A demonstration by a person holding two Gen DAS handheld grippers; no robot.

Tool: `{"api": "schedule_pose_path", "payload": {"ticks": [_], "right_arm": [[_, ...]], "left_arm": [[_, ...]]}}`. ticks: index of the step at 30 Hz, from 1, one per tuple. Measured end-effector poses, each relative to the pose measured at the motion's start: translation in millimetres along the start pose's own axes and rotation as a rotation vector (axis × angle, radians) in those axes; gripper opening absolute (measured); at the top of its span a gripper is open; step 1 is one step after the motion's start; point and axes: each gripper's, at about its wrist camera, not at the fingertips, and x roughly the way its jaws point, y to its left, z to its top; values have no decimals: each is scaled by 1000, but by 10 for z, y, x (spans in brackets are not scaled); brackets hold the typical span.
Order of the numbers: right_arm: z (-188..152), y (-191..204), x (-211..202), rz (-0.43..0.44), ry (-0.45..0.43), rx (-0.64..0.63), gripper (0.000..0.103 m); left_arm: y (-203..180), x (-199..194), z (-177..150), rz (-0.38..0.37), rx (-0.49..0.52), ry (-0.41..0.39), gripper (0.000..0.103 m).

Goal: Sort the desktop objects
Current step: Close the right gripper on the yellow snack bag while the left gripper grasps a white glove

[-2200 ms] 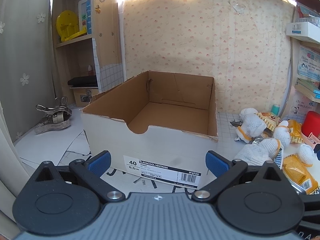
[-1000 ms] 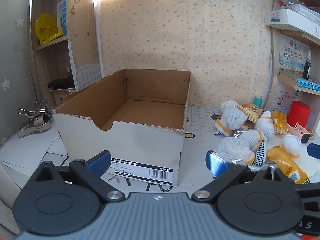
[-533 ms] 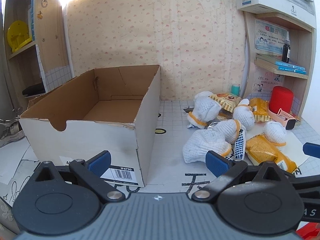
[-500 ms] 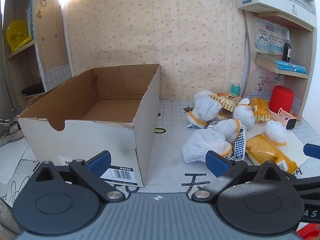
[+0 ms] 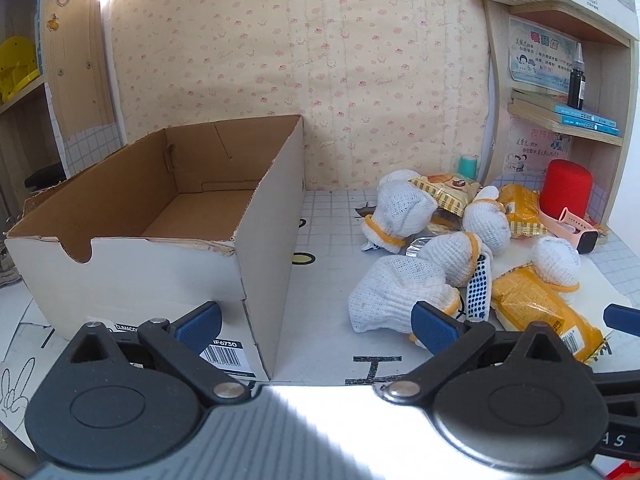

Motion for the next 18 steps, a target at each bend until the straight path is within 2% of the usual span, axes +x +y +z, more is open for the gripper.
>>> {"api": "schedule_pose_path", "payload": {"ticks": [3, 7, 14, 18], "right_arm": [[9, -11, 26, -16, 0, -9, 92], [25, -80, 14, -25, -8, 3, 92], [25, -211, -52, -48, -27, 21, 92], [31, -260, -70, -48, -35, 32, 92]], "left_arm": [[-50, -44, 31, -1, -10, -13, 103], [-166, -160, 47, 8, 16, -75, 103], [-396, -231, -1, -82, 61, -121, 103], [-459, -94, 27, -104, 72, -131, 103]]}}
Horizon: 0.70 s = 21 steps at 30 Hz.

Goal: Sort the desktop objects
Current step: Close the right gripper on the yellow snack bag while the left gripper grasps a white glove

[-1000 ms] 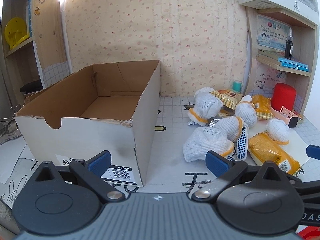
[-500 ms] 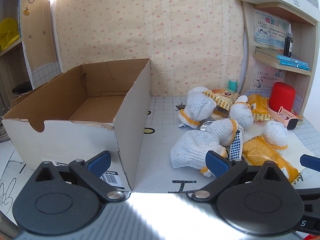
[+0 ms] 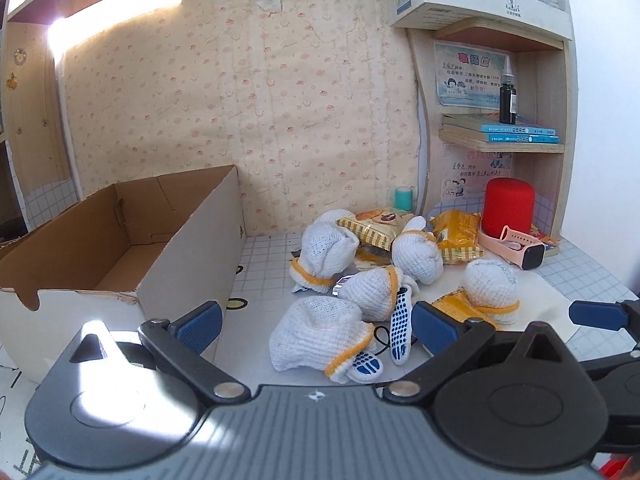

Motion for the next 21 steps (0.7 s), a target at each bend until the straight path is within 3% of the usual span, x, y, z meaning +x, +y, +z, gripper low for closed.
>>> {"api": "schedule_pose_path", "payload": {"ticks": [12, 21], "right_arm": [[14, 117, 137, 24, 34, -33, 92], [52, 175, 259, 38, 55, -55, 92]], "left_arm": [[44, 465, -12, -24, -32, 106, 103], [115, 620, -42, -21, -56, 137, 102]]}}
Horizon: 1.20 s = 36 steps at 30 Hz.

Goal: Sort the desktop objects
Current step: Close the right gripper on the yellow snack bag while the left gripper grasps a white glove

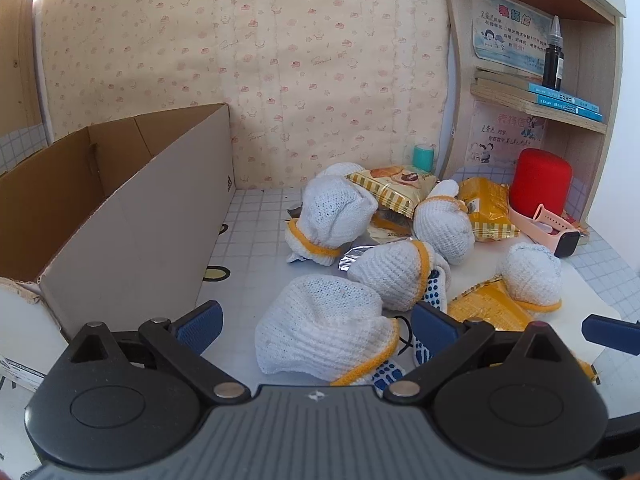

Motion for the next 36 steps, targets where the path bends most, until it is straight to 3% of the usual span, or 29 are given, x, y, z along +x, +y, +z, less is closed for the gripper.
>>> {"api": "schedule_pose_path", "payload": {"ticks": [8, 12, 31, 36], "right_arm": [[4, -12, 35, 0, 10, 0, 92], [10, -13, 51, 1, 14, -6, 92], [36, -42, 417, 22, 83, -16, 90], [57, -74, 499, 36, 91, -1, 80]], "left_arm": [[132, -110, -38, -71, -19, -12, 102], [147, -93, -78, -41, 9, -24, 101], [95, 380, -41, -91, 21, 73, 100], [103, 465, -52, -101, 22, 78, 87]]}}
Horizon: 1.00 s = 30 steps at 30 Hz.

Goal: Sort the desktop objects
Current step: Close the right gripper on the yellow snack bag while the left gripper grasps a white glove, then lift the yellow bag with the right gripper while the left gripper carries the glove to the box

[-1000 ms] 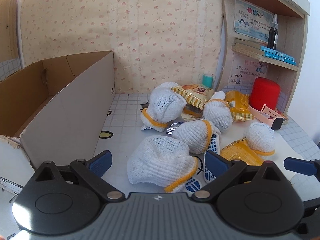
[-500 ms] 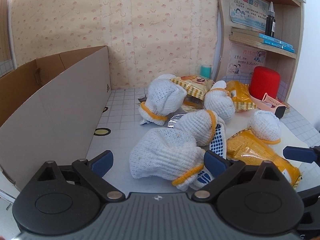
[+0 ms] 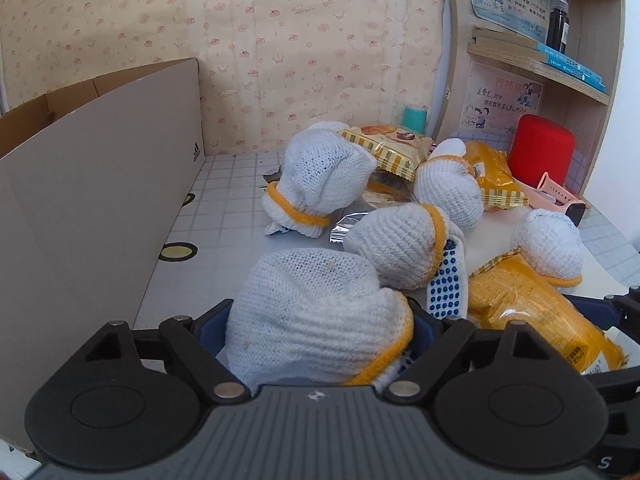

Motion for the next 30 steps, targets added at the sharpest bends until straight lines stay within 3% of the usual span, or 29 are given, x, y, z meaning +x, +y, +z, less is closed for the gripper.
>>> {"api": "schedule_pose_path", "payload": {"ticks": [2, 4, 8, 30], "right_arm": [[26, -6, 7, -8, 2, -2, 66], [45, -35, -6, 13, -2, 18, 58], [14, -73, -58, 37, -14, 54, 54], [-28, -19, -828, 70, -157, 59, 49]], "left_arm": [[-14, -7, -11, 1, 11, -14, 79], [-28, -27, -20, 0, 23, -25, 70], [-41, -69, -38, 0, 31, -41, 60], [-45, -901, -39, 21, 40, -176, 60]]}}
